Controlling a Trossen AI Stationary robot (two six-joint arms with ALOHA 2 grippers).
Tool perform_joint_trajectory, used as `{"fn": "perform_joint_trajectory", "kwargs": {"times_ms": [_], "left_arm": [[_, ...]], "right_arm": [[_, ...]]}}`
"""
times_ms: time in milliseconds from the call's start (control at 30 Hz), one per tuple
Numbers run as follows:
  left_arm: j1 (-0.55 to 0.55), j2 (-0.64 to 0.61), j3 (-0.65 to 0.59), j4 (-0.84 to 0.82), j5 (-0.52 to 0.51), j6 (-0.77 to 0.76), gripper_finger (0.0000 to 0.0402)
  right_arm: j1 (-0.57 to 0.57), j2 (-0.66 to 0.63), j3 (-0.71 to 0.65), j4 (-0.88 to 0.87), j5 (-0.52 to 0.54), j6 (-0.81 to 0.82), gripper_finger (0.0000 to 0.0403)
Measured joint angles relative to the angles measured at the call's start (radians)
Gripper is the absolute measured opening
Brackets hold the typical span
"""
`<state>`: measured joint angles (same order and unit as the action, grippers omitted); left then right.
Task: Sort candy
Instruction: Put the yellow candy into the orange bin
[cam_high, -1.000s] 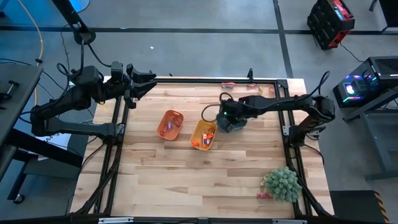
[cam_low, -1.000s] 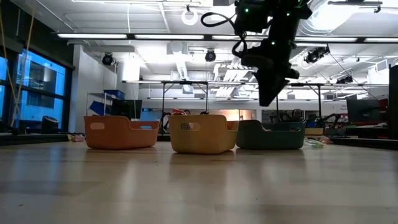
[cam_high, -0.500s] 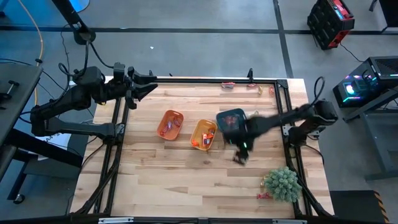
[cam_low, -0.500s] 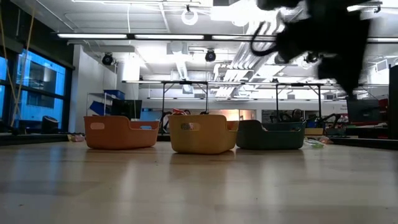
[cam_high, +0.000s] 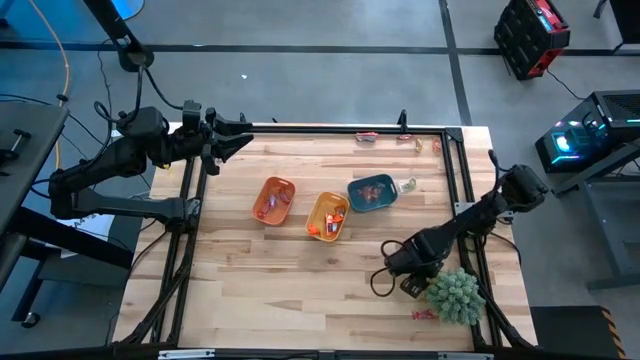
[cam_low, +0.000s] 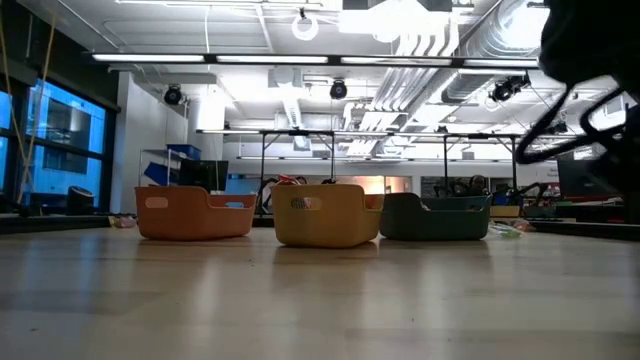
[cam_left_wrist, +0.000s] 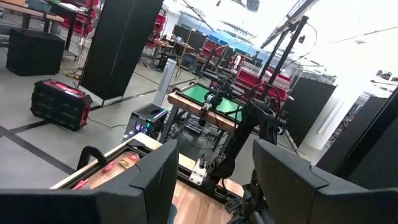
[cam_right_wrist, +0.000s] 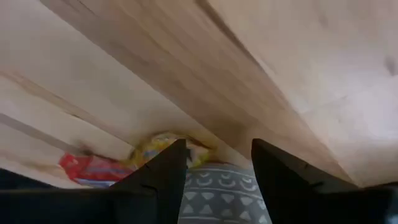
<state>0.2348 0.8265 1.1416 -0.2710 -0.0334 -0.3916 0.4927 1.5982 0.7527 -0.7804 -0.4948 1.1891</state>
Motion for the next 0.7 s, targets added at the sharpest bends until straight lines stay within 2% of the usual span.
{"fn": "perform_joint_trajectory", "kwargs": {"times_ms": [133,300,400,533,700], "left_arm": [[0.0,0.0,0.0,0.0,0.0,0.0,0.0197],[0.0,0.0,0.0,0.0,0.0,0.0,0.0197],[0.0,0.0,0.0,-0.001,0.0,0.0,0.0197],[0.0,0.0,0.0,-0.001,0.0,0.0,0.0197],[0.0,0.0,0.0,0.019,0.0,0.0,0.0197]], "right_arm": [[0.003,0.0,-0.049,0.105,-0.069,0.004,0.0177],[0.005,-0.002,-0.075,0.169,-0.081,0.045,0.0167],[0.005,-0.002,-0.075,0.154,-0.065,0.046,0.0126],[-0.016,-0.002,-0.07,0.134,-0.034,0.027,0.0022],[-0.113,0.001,0.039,0.09,0.103,-0.107,0.0006]]}}
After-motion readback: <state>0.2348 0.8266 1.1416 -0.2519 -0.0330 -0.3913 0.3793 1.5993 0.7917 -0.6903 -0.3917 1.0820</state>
